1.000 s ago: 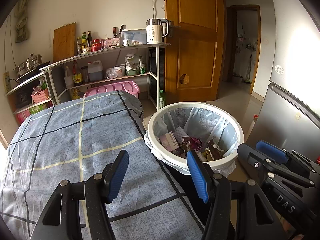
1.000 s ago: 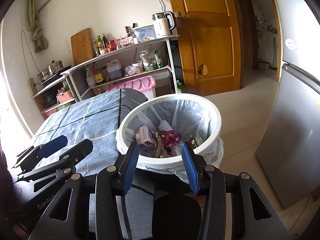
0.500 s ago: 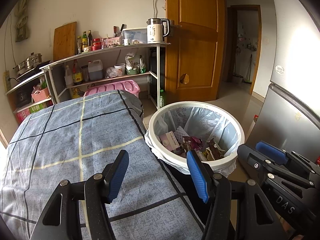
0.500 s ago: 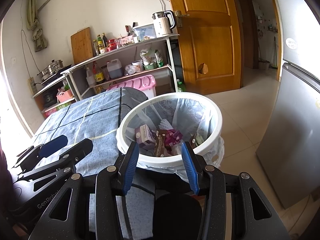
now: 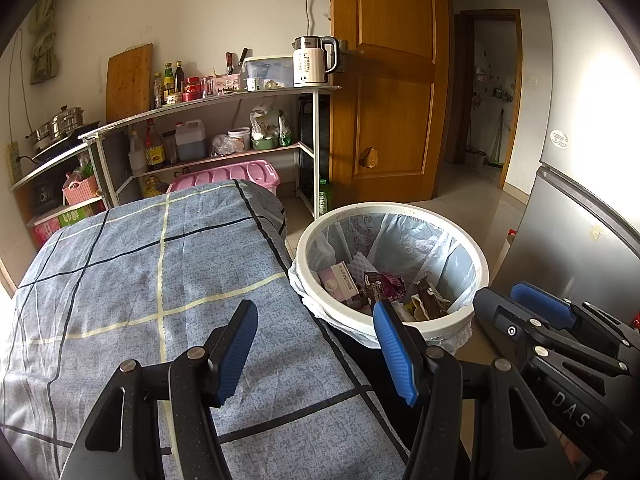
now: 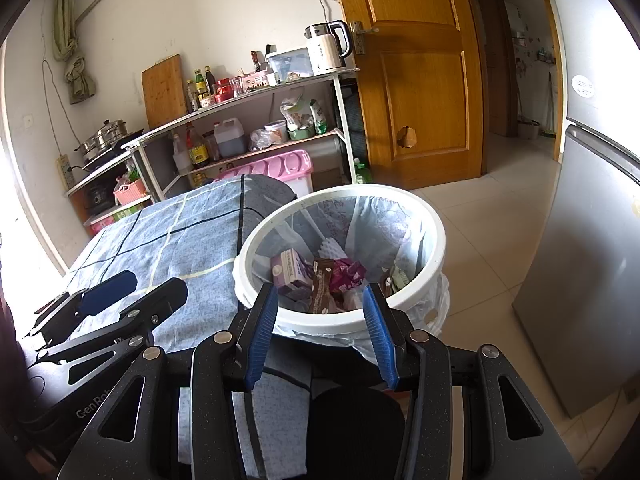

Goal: Collect trash

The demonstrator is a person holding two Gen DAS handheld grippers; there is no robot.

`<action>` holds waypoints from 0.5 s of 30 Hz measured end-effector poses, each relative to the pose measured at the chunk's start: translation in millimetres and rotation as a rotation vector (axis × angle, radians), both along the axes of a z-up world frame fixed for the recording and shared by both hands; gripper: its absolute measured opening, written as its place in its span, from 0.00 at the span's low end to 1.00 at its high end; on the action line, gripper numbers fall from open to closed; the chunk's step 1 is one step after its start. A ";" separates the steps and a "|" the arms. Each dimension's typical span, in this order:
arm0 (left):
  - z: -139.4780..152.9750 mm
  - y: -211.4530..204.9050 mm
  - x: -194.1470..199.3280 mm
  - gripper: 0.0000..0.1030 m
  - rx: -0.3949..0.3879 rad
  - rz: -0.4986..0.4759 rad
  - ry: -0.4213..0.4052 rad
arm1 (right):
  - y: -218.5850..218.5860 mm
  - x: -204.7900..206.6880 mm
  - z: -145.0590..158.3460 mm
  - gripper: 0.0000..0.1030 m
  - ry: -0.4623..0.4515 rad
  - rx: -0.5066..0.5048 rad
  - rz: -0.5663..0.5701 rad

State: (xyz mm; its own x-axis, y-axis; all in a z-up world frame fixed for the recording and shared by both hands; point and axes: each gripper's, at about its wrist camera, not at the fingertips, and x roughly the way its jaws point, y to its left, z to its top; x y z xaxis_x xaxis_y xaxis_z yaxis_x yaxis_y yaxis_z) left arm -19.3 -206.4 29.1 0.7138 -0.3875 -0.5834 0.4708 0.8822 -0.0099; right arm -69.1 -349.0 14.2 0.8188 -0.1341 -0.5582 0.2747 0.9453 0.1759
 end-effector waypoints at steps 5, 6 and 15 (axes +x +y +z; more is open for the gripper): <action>-0.5 0.7 1.3 0.58 -0.001 -0.001 0.003 | 0.3 0.2 -0.2 0.44 0.000 0.000 0.000; -0.5 0.9 1.5 0.58 -0.001 -0.001 0.003 | 0.6 0.3 -0.2 0.44 0.000 0.001 0.001; -1.0 1.7 2.6 0.58 -0.002 0.003 0.003 | 1.2 0.4 -0.2 0.44 -0.001 0.000 0.000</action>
